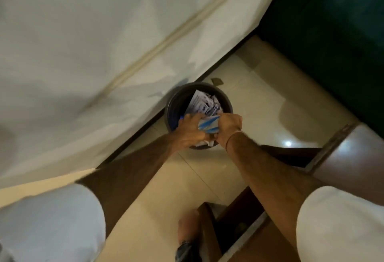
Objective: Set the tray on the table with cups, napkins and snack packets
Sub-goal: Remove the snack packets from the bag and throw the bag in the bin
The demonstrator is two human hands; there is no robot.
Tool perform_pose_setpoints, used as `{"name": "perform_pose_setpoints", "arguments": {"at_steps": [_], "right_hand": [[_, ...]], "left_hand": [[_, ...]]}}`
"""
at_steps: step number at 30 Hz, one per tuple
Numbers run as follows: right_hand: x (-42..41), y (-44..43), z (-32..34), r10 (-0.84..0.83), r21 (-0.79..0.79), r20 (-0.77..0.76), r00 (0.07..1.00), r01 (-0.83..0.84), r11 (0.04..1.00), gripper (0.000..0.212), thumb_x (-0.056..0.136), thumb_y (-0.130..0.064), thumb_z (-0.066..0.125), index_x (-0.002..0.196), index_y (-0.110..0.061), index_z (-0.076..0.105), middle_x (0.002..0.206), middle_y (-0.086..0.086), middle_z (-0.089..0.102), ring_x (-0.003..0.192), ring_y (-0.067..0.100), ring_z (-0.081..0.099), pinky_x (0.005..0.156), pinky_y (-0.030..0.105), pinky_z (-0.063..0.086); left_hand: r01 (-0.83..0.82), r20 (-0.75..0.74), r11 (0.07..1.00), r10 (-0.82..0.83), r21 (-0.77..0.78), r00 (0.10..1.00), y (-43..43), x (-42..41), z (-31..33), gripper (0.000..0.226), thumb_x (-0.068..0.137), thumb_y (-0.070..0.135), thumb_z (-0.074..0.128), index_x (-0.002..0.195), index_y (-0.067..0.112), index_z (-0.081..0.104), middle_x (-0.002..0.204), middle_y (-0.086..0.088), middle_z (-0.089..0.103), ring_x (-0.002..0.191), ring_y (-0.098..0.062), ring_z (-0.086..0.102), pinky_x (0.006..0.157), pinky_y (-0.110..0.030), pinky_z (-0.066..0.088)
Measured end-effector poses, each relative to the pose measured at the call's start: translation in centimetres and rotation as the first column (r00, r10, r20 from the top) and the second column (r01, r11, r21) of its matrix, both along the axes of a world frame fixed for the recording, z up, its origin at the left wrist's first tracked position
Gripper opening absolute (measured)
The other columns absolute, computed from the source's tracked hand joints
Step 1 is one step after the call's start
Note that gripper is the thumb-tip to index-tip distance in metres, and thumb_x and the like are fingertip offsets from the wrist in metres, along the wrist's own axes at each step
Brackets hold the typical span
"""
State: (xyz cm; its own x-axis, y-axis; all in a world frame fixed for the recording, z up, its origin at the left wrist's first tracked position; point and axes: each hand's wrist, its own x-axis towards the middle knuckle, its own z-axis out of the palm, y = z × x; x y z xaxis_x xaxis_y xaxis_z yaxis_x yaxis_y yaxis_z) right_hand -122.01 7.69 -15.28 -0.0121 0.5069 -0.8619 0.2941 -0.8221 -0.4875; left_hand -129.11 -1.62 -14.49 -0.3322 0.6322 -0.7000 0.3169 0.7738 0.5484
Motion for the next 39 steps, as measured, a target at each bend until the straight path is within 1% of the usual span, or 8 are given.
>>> {"name": "perform_pose_setpoints", "arguments": {"at_steps": [3, 6, 13, 18, 22, 25, 30, 39], "right_hand": [[-0.5, 0.1, -3.6, -0.141, -0.003, -0.030, 0.990, 0.141, 0.990, 0.035, 0.103, -0.003, 0.040, 0.136, 0.003, 0.049, 0.133, 0.025, 0.057, 0.101, 0.035, 0.058, 0.079, 0.042, 0.051], [-1.0, 0.7, -6.8, -0.105, -0.063, -0.066, 0.992, 0.101, 0.993, 0.040, 0.105, -0.010, 0.036, 0.144, -0.004, 0.043, 0.144, 0.021, 0.050, 0.125, 0.038, 0.053, 0.100, 0.046, 0.048], [-0.8, 2.3, -10.5, 0.139, -0.099, -0.129, 0.982, -0.152, 0.983, 0.024, 0.096, -0.009, 0.044, 0.120, -0.007, 0.050, 0.141, 0.019, 0.052, 0.126, 0.042, 0.052, 0.107, 0.059, 0.044], [0.7, 2.9, -12.3, 0.358, 0.006, -0.005, 0.934, -0.358, 0.934, 0.032, 0.094, -0.013, 0.050, 0.125, -0.004, 0.055, 0.136, 0.019, 0.055, 0.123, 0.039, 0.054, 0.103, 0.050, 0.049], [1.7, 2.6, -11.6, 0.543, 0.170, 0.130, 0.830, -0.558, 0.812, 0.036, 0.094, -0.012, 0.053, 0.128, -0.005, 0.063, 0.129, 0.021, 0.063, 0.119, 0.038, 0.060, 0.103, 0.046, 0.052], [2.4, 2.1, -9.2, 0.634, 0.294, 0.234, 0.737, -0.675, 0.676, 0.041, 0.092, -0.014, 0.059, 0.133, -0.013, 0.063, 0.130, 0.013, 0.065, 0.118, 0.030, 0.062, 0.105, 0.036, 0.050], [2.5, 2.4, -2.1, 0.684, 0.460, 0.405, 0.607, -0.782, 0.421, 0.048, 0.094, -0.017, 0.059, 0.141, -0.013, 0.054, 0.139, 0.011, 0.061, 0.127, 0.030, 0.057, 0.107, 0.033, 0.044], [2.7, 7.0, 18.0, 0.587, 0.637, 0.511, 0.628, -0.735, 0.231, 0.053, 0.095, -0.025, 0.058, 0.146, -0.016, 0.046, 0.153, 0.006, 0.047, 0.137, 0.023, 0.048, 0.111, 0.027, 0.034]], "left_hand": [[0.158, -0.059, 0.986, -0.161, -0.053, 0.985, 0.8, -1.8, -4.9, 0.094, 0.067, 0.040, 0.084, 0.147, 0.029, 0.035, 0.143, -0.008, 0.029, 0.133, -0.032, 0.031, 0.101, -0.038, 0.037], [0.266, -0.135, 0.962, -0.272, -0.060, 0.953, 1.0, -1.0, -9.4, 0.084, 0.077, 0.027, 0.076, 0.149, 0.019, 0.032, 0.145, -0.014, 0.030, 0.130, -0.035, 0.042, 0.103, -0.038, 0.042], [0.097, -0.282, 0.977, -0.149, -0.190, 0.948, 0.6, -1.4, -18.5, 0.054, 0.091, 0.029, 0.069, 0.137, 0.008, 0.050, 0.136, -0.016, 0.057, 0.114, -0.027, 0.058, 0.092, -0.035, 0.048], [0.440, -0.022, 0.858, -0.462, -0.266, 0.887, -19.3, 20.1, -26.4, 0.051, 0.109, 0.030, 0.020, 0.157, 0.013, 0.013, 0.165, -0.007, 0.020, 0.148, -0.026, 0.025, 0.118, -0.039, 0.022], [0.409, -0.302, 0.901, -0.434, -0.147, 0.849, -3.1, 1.3, -19.2, 0.069, 0.092, 0.031, 0.060, 0.147, 0.013, 0.023, 0.155, -0.019, 0.032, 0.140, -0.038, 0.032, 0.110, -0.056, 0.033], [0.139, -0.468, 0.978, -0.196, -0.153, 0.862, 4.4, -3.3, -15.5, 0.086, 0.075, 0.028, 0.076, 0.147, 0.017, 0.031, 0.150, -0.016, 0.037, 0.137, -0.040, 0.033, 0.108, -0.056, 0.034], [0.072, -0.385, 0.995, -0.041, 0.067, 0.922, 3.5, -2.6, -8.6, 0.083, 0.077, 0.042, 0.074, 0.148, 0.020, 0.038, 0.153, -0.010, 0.041, 0.139, -0.035, 0.036, 0.113, -0.051, 0.034], [-0.017, -0.396, 0.916, 0.190, 0.401, 0.898, 7.7, -3.2, 14.8, 0.066, 0.086, 0.040, 0.071, 0.144, 0.026, 0.043, 0.150, -0.002, 0.046, 0.141, -0.027, 0.034, 0.111, -0.049, 0.035]]}}
